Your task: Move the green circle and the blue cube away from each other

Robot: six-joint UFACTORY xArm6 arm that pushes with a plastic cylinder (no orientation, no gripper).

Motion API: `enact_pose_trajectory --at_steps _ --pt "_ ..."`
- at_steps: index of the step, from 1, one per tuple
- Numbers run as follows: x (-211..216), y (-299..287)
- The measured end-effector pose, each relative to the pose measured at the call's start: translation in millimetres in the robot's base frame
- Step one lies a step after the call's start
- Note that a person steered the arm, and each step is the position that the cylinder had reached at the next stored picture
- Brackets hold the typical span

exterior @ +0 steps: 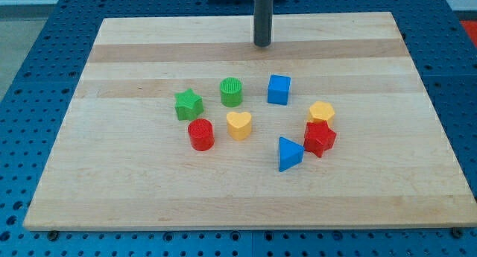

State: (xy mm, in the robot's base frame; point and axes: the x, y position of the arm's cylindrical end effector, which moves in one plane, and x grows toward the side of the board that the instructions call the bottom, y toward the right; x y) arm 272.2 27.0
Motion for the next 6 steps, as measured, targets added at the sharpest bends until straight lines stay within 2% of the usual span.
enact_pose_trajectory --at_steps 1,3,4,5,6 --pt "0.0 0.0" --pt "93.1 -18.0" --pt "110.7 -23.7" --pt "110.9 -29.6" --pt "114.5 -65.9"
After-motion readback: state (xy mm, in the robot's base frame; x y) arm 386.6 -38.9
